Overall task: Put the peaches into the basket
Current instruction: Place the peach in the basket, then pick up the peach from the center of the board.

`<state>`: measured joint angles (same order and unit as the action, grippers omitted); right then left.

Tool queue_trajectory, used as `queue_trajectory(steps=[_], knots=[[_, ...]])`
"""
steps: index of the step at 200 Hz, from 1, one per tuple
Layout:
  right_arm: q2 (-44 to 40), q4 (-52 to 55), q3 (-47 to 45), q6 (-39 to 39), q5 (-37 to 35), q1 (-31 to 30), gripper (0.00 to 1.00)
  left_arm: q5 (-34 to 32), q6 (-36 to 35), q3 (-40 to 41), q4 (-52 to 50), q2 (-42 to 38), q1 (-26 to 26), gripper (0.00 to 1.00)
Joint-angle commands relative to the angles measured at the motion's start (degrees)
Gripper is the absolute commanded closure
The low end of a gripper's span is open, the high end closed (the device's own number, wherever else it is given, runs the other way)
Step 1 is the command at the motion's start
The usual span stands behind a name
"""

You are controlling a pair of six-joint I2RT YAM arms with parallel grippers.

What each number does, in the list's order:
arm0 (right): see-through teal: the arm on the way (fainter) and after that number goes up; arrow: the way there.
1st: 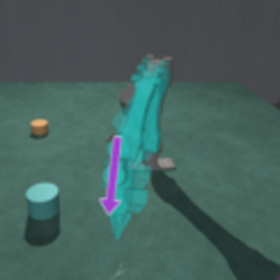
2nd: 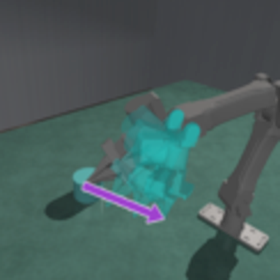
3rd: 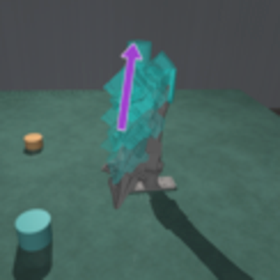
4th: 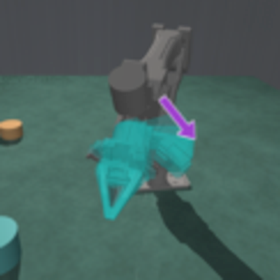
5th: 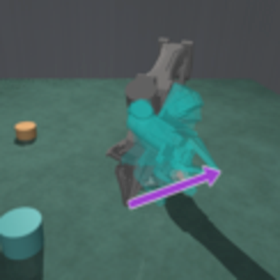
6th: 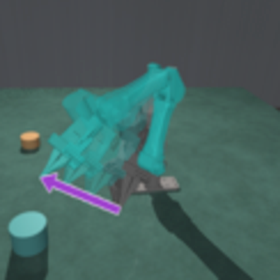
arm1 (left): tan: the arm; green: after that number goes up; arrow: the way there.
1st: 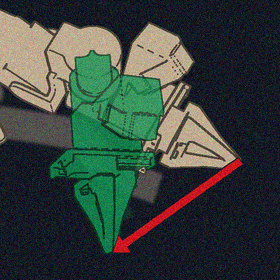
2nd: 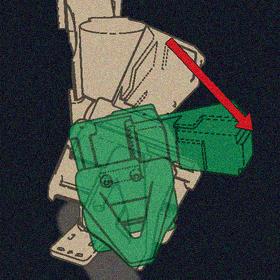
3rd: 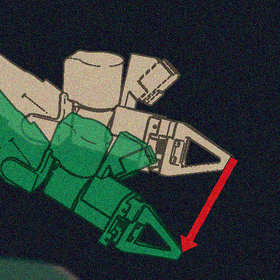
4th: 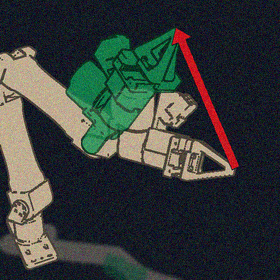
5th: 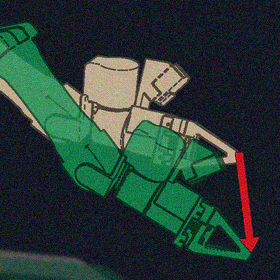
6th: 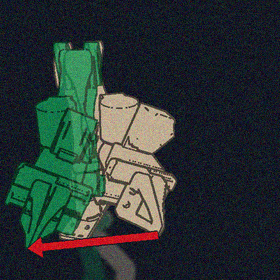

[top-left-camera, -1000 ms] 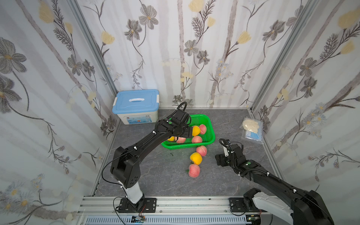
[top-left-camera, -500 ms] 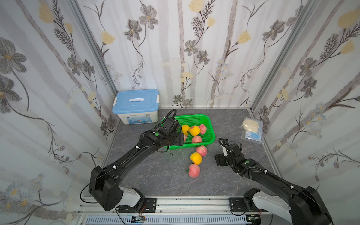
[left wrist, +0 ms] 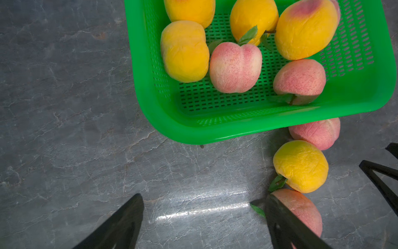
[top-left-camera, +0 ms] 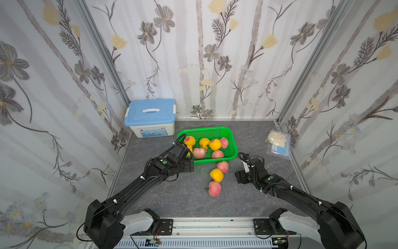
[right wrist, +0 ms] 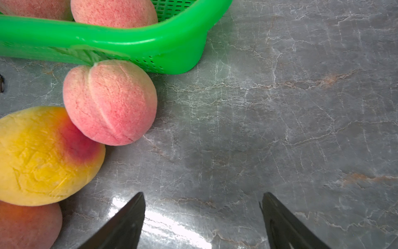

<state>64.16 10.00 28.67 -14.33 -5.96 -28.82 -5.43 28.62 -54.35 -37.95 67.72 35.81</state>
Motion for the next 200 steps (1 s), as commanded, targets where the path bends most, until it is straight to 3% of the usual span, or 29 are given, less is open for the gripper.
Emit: queue_trajectory(steps=[1, 70, 141, 200], knots=[[0.3, -0.7, 0.4, 0.1, -0.3, -0.2, 0.14, -1.9, 2.4, 2.6, 3.1, -1.5, -0.4, 0.09], [1.7, -0.2, 1.4, 0.3, -0.8, -0.9, 0.14, 0.8, 7.2, 12.8, 12.8, -1.9, -4.2, 0.05], [1.1, 5.3, 4.0, -3.3, 5.5, -2.9, 0.14, 4.5, 10.6, 16.6, 19.5, 1.3, -6.2, 0.04], [-3.4, 11.3, 4.8, -10.1, 9.8, -10.6, 0.14, 4.0, 10.0, 16.7, 20.3, 1.9, -6.1, 0.04]])
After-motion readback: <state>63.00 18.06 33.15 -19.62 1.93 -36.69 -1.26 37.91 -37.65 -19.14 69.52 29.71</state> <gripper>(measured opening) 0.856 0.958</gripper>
